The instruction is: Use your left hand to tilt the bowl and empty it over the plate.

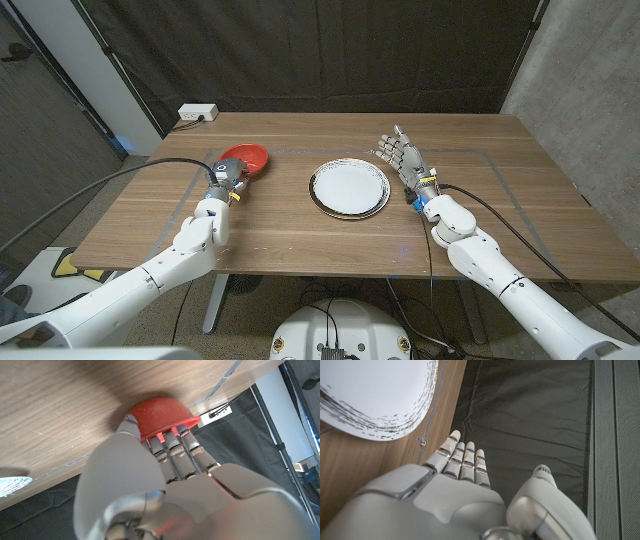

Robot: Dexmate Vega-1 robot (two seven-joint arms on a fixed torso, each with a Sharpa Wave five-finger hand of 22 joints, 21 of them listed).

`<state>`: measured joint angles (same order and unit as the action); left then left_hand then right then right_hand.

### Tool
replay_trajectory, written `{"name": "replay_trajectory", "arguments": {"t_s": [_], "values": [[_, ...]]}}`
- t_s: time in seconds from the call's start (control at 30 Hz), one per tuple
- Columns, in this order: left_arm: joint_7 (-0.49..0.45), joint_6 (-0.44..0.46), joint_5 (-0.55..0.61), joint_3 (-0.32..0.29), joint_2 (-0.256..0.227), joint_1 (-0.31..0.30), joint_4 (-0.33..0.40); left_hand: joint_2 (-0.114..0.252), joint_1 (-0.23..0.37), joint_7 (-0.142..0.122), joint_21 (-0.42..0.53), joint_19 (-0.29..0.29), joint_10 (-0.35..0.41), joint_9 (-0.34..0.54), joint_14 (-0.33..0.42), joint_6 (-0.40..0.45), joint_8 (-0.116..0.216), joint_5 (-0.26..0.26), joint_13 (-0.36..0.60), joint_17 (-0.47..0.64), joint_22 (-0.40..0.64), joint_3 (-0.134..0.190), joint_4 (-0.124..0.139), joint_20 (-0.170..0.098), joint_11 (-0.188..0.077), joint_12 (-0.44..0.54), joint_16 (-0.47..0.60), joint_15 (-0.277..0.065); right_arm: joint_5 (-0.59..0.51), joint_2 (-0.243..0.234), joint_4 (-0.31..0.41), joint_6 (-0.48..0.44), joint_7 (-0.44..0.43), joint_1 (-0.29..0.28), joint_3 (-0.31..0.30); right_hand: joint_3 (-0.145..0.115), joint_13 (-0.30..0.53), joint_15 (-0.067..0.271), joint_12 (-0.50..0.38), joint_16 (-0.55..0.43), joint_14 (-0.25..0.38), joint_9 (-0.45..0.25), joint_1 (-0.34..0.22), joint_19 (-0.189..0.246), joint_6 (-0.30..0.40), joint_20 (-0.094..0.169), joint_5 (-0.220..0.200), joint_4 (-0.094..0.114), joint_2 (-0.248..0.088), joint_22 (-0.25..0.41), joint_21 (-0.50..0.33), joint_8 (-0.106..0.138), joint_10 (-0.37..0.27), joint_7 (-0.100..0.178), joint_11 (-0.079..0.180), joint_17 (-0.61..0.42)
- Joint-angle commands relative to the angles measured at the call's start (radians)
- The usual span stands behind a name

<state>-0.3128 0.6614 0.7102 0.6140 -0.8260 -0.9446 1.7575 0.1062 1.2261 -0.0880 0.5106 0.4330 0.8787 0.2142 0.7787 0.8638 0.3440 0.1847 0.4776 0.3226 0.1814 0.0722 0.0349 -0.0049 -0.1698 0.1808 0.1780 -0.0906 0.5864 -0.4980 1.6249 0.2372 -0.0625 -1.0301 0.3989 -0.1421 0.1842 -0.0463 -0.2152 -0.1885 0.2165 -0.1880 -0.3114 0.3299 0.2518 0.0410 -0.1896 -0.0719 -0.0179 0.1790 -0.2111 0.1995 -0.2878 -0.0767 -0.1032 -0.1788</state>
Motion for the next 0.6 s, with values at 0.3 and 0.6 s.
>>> {"name": "replay_trajectory", "arguments": {"t_s": [0.3, 0.6], "values": [[0.017, 0.041, -0.016, -0.019, -0.025, -0.011, 0.056, -0.027, -0.104, -0.029, -0.033, -0.042, -0.086, -0.008, -0.071, -0.146, -0.066, 0.011, -0.04, -0.038, 0.004, -0.045, 0.058, 0.026, 0.017, -0.002, 0.017, -0.051, -0.007, 0.005, 0.004, 0.015, -0.011, -0.011, 0.0, 0.002, 0.005, 0.0, -0.001, 0.001, 0.004, -0.005, -0.003, 0.009, 0.003, 0.006, -0.003, 0.001, -0.007, 0.004, 0.004, -0.001, -0.012, 0.0, 0.0, -0.006], [-0.003, 0.086, -0.032, -0.06, -0.039, -0.042, 0.139, -0.035, -0.142, -0.046, -0.064, -0.077, -0.223, -0.006, -0.173, -0.258, -0.113, 0.025, -0.075, -0.063, 0.004, -0.067, 0.075, 0.043, 0.036, -0.012, 0.009, -0.02, -0.003, 0.004, -0.003, 0.016, -0.006, -0.006, -0.003, 0.003, 0.005, 0.0, -0.002, 0.001, 0.004, -0.005, -0.003, 0.008, 0.003, 0.006, -0.003, 0.0, -0.008, 0.004, 0.004, -0.001, -0.013, 0.002, 0.0, -0.006]]}}
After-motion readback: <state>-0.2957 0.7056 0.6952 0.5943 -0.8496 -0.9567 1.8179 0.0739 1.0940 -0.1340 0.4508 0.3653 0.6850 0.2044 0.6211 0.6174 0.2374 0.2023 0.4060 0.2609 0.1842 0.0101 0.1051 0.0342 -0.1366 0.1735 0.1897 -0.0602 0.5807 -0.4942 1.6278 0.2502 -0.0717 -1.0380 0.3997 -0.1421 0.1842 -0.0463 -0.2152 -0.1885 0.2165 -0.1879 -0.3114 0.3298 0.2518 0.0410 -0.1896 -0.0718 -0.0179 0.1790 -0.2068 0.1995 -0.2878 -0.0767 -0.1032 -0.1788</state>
